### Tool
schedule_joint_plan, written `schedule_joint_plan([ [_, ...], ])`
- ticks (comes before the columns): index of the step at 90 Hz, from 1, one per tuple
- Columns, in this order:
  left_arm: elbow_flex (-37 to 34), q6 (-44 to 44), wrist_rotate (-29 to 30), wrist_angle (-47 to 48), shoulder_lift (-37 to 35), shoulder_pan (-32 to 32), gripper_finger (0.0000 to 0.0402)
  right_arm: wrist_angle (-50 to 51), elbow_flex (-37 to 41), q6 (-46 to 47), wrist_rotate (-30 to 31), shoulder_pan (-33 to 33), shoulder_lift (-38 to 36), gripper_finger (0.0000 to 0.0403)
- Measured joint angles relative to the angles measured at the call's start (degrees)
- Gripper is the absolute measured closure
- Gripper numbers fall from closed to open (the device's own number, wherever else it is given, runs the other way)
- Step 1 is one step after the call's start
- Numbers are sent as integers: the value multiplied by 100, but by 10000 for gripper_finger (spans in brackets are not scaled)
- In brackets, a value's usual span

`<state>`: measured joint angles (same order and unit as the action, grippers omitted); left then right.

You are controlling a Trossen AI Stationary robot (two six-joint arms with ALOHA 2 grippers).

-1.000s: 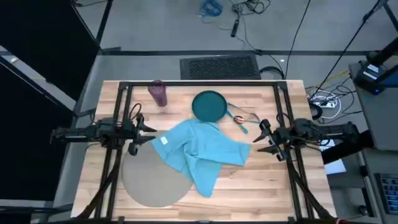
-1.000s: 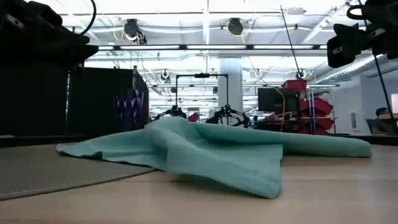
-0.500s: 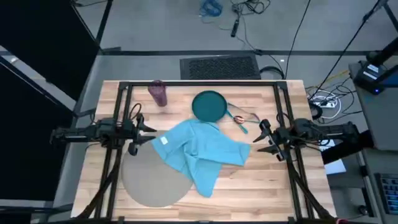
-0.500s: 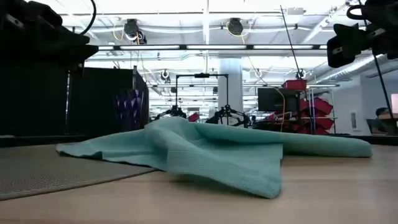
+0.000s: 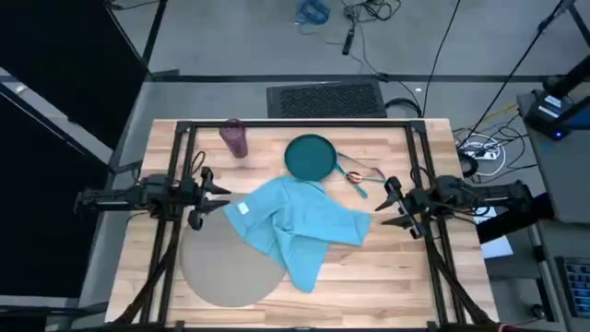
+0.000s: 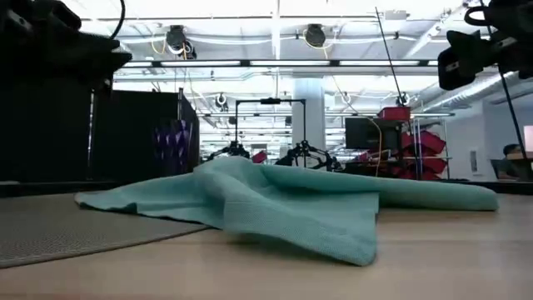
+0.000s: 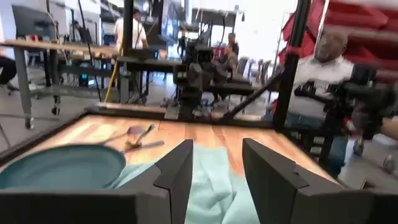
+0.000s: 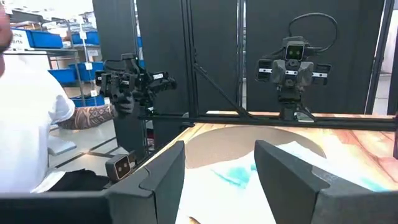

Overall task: Set table place
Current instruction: Prepare the gray placemat

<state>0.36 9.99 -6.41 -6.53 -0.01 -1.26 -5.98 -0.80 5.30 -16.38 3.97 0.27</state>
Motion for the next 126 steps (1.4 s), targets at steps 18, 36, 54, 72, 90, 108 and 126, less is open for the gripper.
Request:
schedule_joint_plan([
  [18,0,1036,186,-538,0,0,278,19,0,92,0,0,0,225],
  [36,0,1393,1534,-901,0,0,278,19,0,245,-26,0,0,225],
  [54,0,1609,1939,-931,0,-1,278,-125,0,137,-7,0,2,225],
  [72,70,685,2983,-964,24,-55,278,-1253,-2,-257,2319,-86,189,225],
  [90,451,-411,3398,-1551,424,-345,278,-2195,-13,-428,3600,-486,717,225],
  [108,930,-1367,3537,-1963,1141,-740,278,-2276,-539,-156,3559,-986,1592,225],
  [126,1460,-2221,3153,-3021,2044,-923,278,-2248,-1622,-468,3535,-1332,3010,225],
])
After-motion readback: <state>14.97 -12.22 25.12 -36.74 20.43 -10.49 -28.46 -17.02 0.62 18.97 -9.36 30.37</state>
